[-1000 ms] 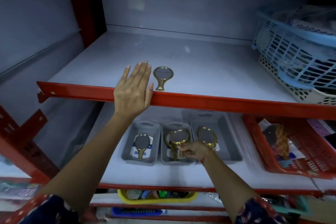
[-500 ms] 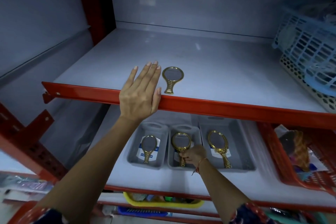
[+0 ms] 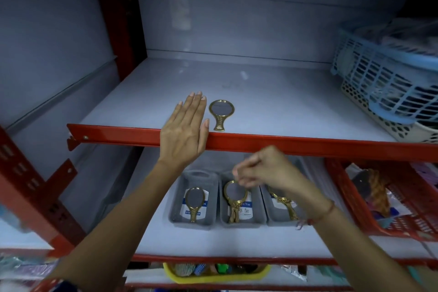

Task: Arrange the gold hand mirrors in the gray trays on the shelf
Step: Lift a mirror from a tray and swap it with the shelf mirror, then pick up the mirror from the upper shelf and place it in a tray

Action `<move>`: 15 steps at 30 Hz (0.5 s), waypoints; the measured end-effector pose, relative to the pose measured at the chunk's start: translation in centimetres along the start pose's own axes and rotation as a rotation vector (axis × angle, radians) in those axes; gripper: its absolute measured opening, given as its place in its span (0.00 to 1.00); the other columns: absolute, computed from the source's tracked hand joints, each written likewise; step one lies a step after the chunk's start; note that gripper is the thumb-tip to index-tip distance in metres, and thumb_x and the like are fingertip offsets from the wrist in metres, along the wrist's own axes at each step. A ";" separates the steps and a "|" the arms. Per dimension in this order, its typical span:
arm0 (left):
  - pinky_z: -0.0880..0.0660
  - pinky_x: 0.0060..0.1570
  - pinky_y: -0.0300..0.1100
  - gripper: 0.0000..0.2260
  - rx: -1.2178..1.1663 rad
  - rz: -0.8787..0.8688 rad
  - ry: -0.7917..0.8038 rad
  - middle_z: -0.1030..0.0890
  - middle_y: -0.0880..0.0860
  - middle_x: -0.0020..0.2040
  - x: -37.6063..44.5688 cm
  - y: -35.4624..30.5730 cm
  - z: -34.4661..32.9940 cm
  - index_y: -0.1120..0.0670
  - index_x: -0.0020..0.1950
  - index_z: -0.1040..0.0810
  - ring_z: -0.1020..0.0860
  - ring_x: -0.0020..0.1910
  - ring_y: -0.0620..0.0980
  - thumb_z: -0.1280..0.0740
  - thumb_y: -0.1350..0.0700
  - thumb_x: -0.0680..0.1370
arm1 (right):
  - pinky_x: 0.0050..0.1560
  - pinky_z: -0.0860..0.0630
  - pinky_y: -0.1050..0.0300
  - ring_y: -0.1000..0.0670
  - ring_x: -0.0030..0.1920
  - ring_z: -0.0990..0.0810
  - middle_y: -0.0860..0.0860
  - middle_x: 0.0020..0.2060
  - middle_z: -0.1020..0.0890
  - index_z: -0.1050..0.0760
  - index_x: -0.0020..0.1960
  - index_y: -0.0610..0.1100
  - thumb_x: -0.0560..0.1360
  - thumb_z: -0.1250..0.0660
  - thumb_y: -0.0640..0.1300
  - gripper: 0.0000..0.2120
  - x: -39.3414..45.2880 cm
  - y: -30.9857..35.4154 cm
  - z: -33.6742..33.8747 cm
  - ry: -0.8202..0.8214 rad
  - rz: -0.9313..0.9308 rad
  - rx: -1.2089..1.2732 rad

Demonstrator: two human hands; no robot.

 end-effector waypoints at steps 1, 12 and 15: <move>0.32 0.71 0.51 0.25 0.000 0.019 0.013 0.25 0.59 0.69 0.3 0.3 0.3 0.62 0.70 0.28 0.29 0.71 0.55 0.54 0.51 0.84 | 0.38 0.17 0.64 0.54 0.35 0.15 0.49 0.34 0.14 0.16 0.45 0.40 0.69 0.26 0.37 0.04 -0.7 2.5 1.0 -0.030 0.062 0.038; 0.29 0.68 0.51 0.31 0.031 0.157 0.221 0.24 0.61 0.67 -0.2 4.6 0.2 0.63 0.69 0.27 0.26 0.68 0.57 0.61 0.47 0.83 | 0.36 0.23 0.59 0.45 0.36 0.18 0.48 0.26 0.20 0.27 0.26 0.41 0.66 0.27 0.57 0.22 8.4 11.3 3.4 -0.356 0.039 -0.617; 0.28 0.66 0.51 0.32 0.026 0.159 0.236 0.23 0.61 0.66 -0.3 4.5 0.2 0.63 0.67 0.25 0.24 0.66 0.56 0.61 0.47 0.84 | 0.39 0.24 0.58 0.46 0.40 0.21 0.48 0.32 0.22 0.33 0.28 0.43 0.64 0.25 0.60 0.25 9.5 11.1 2.4 -0.299 -0.018 -0.760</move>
Point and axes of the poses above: each hand's wrist, its own x-axis towards the middle knuckle, its own z-axis out of the back of the hand, y = z × x, the point moved 7 cm from there along x, towards the middle knuckle
